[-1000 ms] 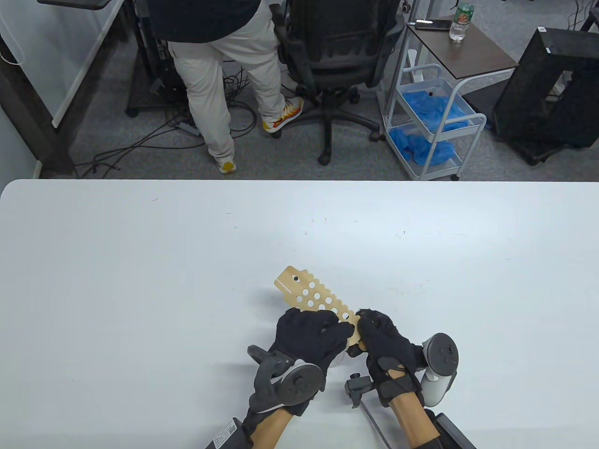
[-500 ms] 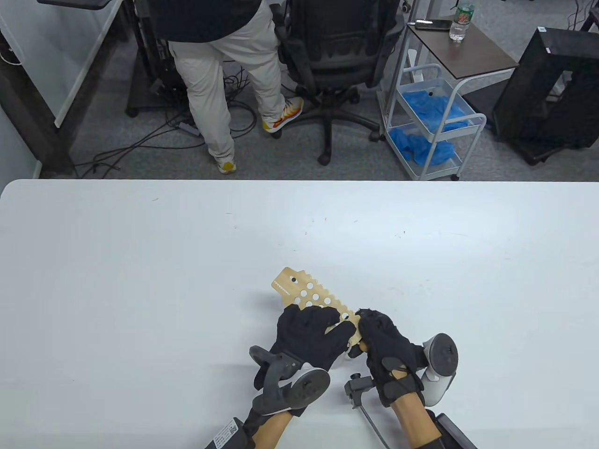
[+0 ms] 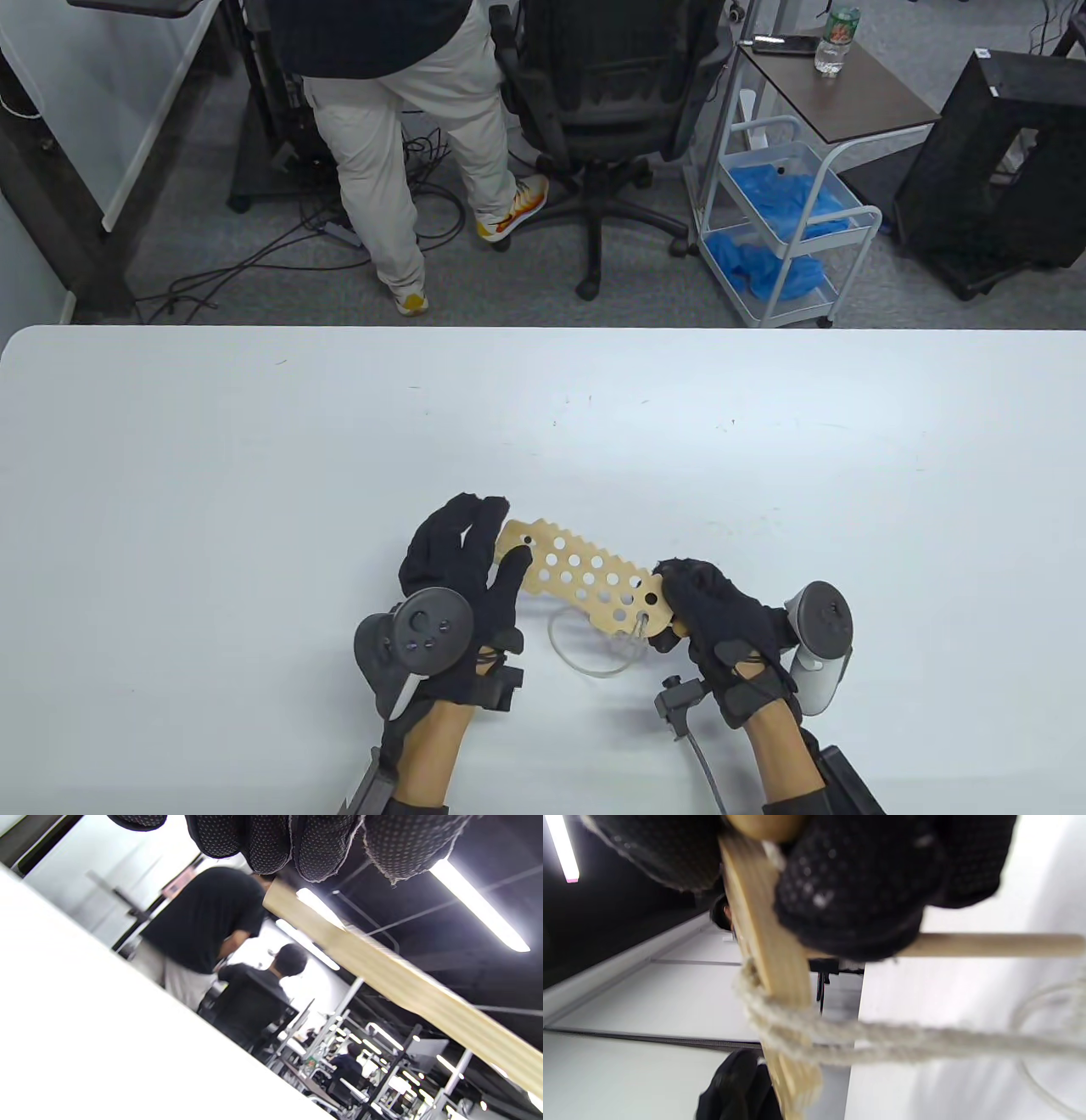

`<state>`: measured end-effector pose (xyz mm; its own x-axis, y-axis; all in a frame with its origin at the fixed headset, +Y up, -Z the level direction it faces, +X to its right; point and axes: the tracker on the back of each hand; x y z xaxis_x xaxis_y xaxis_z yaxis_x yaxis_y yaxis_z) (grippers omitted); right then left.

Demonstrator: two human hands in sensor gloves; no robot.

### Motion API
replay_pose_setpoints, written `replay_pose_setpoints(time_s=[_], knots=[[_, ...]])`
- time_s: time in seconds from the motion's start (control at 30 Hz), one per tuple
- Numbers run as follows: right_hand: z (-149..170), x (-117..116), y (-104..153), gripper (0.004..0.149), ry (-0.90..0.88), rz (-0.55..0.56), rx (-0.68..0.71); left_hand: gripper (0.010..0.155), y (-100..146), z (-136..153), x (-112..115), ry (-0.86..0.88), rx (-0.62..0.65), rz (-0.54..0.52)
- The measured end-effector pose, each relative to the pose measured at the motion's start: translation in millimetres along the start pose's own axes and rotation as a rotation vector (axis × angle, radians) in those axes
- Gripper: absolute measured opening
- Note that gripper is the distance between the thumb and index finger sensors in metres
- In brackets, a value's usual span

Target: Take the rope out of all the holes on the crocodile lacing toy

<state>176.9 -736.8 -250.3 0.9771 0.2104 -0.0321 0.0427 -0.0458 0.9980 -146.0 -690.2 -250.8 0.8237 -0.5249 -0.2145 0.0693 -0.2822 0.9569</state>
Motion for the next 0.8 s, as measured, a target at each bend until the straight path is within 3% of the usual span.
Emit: replay_pose_setpoints(time_s=[0.23,0.47,0.63,0.8], knots=[[3,2,2,0.045,-0.098,0.048,-0.033,0.060,-11,25,11,0.330,-0.084,0.190],[3,5,1,0.047,-0.328,0.052,0.028,0.051,-11,33,14,0.670,-0.227,0.271],[-3,12,2,0.048,-0.147,0.048,0.053,0.051,-9,40,15,0.752,-0.286,0.249],[-10,4,1,0.048,-0.104,-0.020,0.111,0.051,-8,42,16,0.787,-0.309,0.257]])
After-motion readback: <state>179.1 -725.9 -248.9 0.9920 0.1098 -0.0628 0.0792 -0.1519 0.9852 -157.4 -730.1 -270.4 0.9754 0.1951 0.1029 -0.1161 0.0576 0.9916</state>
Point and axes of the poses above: the tracker on the back of each hand, its own z axis roughly to the little-finger side, its own y axis roughly from the fingertips to the wrist, x = y × z, and after that the axes turned 15 degrees about y, right-handed
